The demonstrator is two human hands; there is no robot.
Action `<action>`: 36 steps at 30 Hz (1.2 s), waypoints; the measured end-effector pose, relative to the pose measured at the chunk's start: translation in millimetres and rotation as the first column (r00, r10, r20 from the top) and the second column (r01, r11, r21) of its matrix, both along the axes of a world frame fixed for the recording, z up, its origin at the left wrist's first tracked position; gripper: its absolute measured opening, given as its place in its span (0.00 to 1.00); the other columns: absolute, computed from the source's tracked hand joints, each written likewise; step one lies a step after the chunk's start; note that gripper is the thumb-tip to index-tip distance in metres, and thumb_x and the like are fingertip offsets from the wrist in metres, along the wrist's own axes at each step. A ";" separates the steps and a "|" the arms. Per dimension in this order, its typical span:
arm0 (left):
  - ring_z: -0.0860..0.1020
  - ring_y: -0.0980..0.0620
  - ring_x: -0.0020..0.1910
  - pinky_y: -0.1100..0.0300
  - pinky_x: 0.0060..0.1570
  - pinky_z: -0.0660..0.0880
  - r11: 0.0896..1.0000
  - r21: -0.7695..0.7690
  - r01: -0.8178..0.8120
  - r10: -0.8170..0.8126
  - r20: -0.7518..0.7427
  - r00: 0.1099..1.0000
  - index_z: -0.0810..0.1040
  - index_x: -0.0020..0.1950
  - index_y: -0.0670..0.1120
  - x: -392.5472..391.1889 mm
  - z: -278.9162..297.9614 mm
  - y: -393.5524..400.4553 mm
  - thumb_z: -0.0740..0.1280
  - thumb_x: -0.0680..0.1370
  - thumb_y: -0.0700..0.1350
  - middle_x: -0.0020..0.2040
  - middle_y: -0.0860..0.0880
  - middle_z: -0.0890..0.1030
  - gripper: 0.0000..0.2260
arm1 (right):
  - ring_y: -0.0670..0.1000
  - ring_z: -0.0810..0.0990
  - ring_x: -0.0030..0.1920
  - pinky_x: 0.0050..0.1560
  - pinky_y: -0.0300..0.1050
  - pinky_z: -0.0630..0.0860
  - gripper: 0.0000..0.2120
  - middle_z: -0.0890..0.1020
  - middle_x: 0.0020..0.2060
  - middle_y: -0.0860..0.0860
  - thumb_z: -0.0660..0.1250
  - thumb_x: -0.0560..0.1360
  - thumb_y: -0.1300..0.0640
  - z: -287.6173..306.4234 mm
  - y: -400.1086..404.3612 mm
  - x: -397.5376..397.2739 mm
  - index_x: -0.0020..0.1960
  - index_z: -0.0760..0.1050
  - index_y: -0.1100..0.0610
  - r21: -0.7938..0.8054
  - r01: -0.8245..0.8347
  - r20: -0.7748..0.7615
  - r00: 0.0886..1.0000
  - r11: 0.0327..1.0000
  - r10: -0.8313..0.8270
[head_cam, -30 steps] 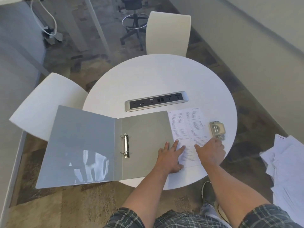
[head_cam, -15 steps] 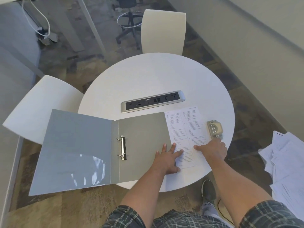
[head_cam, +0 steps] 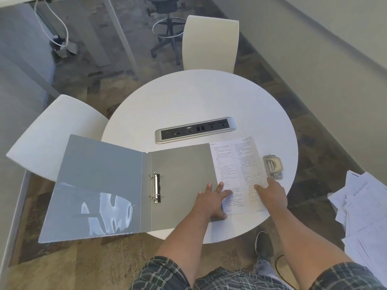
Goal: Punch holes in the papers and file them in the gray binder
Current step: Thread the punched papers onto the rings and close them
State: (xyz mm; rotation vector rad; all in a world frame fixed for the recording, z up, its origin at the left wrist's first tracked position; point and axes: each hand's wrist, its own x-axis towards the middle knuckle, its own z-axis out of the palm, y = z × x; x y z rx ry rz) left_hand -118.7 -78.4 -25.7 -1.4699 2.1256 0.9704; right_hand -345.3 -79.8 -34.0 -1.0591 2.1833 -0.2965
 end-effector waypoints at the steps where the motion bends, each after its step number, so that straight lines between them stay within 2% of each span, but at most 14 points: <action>1: 0.43 0.38 0.82 0.31 0.76 0.51 1.000 0.000 -0.009 0.009 -0.008 1.000 0.52 0.80 0.66 -0.2 -0.7 0.9 0.73 0.73 0.54 0.84 0.56 0.42 0.41 | 0.58 0.84 0.57 0.47 0.51 0.81 0.22 0.83 0.62 0.52 0.69 0.80 0.48 0.2 0.0 -0.9 0.71 0.74 0.55 -0.028 -0.005 0.019 1.000 1.000 0.006; 7: 0.40 0.41 0.83 0.33 0.76 0.43 0.991 0.030 -0.130 0.132 -0.122 0.984 0.55 0.80 0.63 0.1 -2.1 4.9 0.72 0.75 0.57 0.84 0.55 0.44 0.38 | 0.53 0.84 0.48 0.40 0.43 0.78 0.13 0.85 0.55 0.50 0.68 0.81 0.50 6.2 -0.2 -7.7 0.63 0.79 0.53 -0.176 0.031 0.154 0.988 0.984 -0.004; 10: 0.49 0.42 0.83 0.34 0.78 0.49 0.962 0.072 -0.264 0.274 -0.208 0.939 0.59 0.80 0.60 1.7 3.2 2.9 0.72 0.75 0.59 0.84 0.53 0.53 0.37 | 0.53 0.85 0.48 0.38 0.40 0.75 0.08 0.84 0.48 0.48 0.68 0.81 0.50 14.6 0.0 -10.2 0.58 0.80 0.52 -0.266 0.121 0.209 0.976 0.957 -0.065; 13: 0.70 0.44 0.74 0.45 0.73 0.68 0.876 0.098 -0.472 0.478 -0.308 0.823 0.64 0.78 0.54 2.4 10.6 -0.6 0.74 0.73 0.59 0.76 0.48 0.70 0.36 | 0.52 0.84 0.48 0.40 0.41 0.77 0.07 0.83 0.47 0.45 0.69 0.81 0.51 23.7 2.9 -12.2 0.58 0.80 0.51 -0.363 0.275 0.303 0.938 0.891 -0.166; 17: 0.77 0.48 0.67 0.54 0.66 0.74 0.735 0.239 -0.634 0.668 -0.413 0.619 0.67 0.77 0.47 2.1 20.6 -8.9 0.77 0.72 0.56 0.72 0.47 0.76 0.37 | 0.49 0.85 0.48 0.44 0.43 0.82 0.06 0.85 0.49 0.44 0.71 0.80 0.52 34.6 4.4 -11.6 0.56 0.81 0.52 -0.415 0.458 0.494 0.839 0.786 -0.228; 20: 0.78 0.49 0.63 0.56 0.63 0.74 0.634 0.319 -0.705 0.756 -0.450 0.476 0.68 0.76 0.45 3.1 28.8 -12.0 0.77 0.71 0.61 0.69 0.46 0.77 0.40 | 0.47 0.87 0.46 0.45 0.43 0.83 0.03 0.87 0.47 0.41 0.73 0.79 0.52 42.1 4.8 -9.3 0.52 0.82 0.49 -0.400 0.550 0.626 0.748 0.733 -0.220; 22: 0.78 0.47 0.65 0.51 0.67 0.75 0.518 0.417 -0.747 0.824 -0.478 0.304 0.69 0.75 0.44 4.6 35.8 -14.6 0.76 0.70 0.64 0.68 0.45 0.77 0.40 | 0.47 0.87 0.46 0.43 0.40 0.83 0.05 0.87 0.48 0.39 0.75 0.78 0.51 43.4 6.0 -6.1 0.53 0.83 0.49 -0.385 0.533 0.656 0.732 0.753 -0.183; 24: 0.80 0.45 0.62 0.49 0.63 0.78 0.410 0.483 -0.774 0.856 -0.496 0.144 0.75 0.71 0.43 7.8 41.8 -19.9 0.76 0.72 0.61 0.64 0.45 0.79 0.34 | 0.49 0.87 0.46 0.43 0.41 0.82 0.08 0.87 0.48 0.39 0.75 0.77 0.52 42.3 7.0 -2.3 0.56 0.83 0.50 -0.354 0.495 0.668 0.727 0.794 -0.155; 27: 0.84 0.50 0.47 0.61 0.42 0.79 0.355 0.492 -0.795 0.833 -0.552 0.031 0.82 0.59 0.42 20.2 50.1 -25.7 0.77 0.75 0.50 0.55 0.44 0.85 0.17 | 0.50 0.88 0.44 0.38 0.40 0.83 0.06 0.89 0.46 0.42 0.76 0.76 0.56 40.1 7.7 6.6 0.53 0.84 0.50 -0.292 0.390 0.710 0.701 0.874 -0.076; 28: 0.84 0.52 0.43 0.63 0.38 0.79 0.348 0.505 -0.790 0.818 -0.575 -0.007 0.83 0.56 0.43 26.2 54.1 -25.6 0.76 0.76 0.46 0.54 0.44 0.86 0.12 | 0.50 0.89 0.43 0.37 0.41 0.83 0.05 0.89 0.47 0.46 0.76 0.76 0.58 39.9 7.8 11.6 0.52 0.85 0.51 -0.279 0.335 0.715 0.698 0.900 -0.038; 30: 0.85 0.52 0.44 0.60 0.44 0.81 0.319 0.553 -0.770 0.798 -0.595 -0.096 0.83 0.53 0.44 39.1 61.1 -24.1 0.74 0.77 0.39 0.54 0.44 0.86 0.06 | 0.52 0.89 0.43 0.38 0.45 0.84 0.04 0.89 0.48 0.52 0.76 0.76 0.58 39.2 6.3 24.3 0.51 0.85 0.54 -0.260 0.209 0.681 0.732 0.943 0.025; 32: 0.85 0.49 0.46 0.56 0.48 0.82 0.295 0.555 -0.778 0.790 -0.600 -0.128 0.84 0.48 0.47 52.0 68.6 -22.1 0.72 0.77 0.35 0.50 0.48 0.87 0.07 | 0.55 0.88 0.46 0.43 0.50 0.85 0.06 0.89 0.50 0.54 0.76 0.76 0.57 37.4 2.3 40.6 0.52 0.84 0.56 -0.247 0.096 0.610 0.788 0.964 0.078; 33: 0.85 0.48 0.46 0.55 0.49 0.82 0.295 0.529 -0.796 0.788 -0.605 -0.110 0.84 0.46 0.48 58.0 72.5 -22.1 0.71 0.77 0.34 0.47 0.49 0.87 0.09 | 0.55 0.88 0.47 0.47 0.52 0.85 0.08 0.88 0.51 0.54 0.76 0.76 0.56 36.6 0.3 50.0 0.53 0.84 0.57 -0.239 0.050 0.581 0.807 0.970 0.101; 36: 0.84 0.48 0.43 0.55 0.42 0.78 0.311 0.361 -0.879 0.791 -0.611 0.029 0.82 0.40 0.44 73.3 88.6 -24.3 0.68 0.74 0.36 0.43 0.51 0.86 0.06 | 0.56 0.85 0.53 0.54 0.56 0.83 0.14 0.86 0.56 0.53 0.74 0.78 0.53 39.1 -4.0 81.9 0.61 0.79 0.55 -0.227 -0.077 0.513 0.838 0.971 0.186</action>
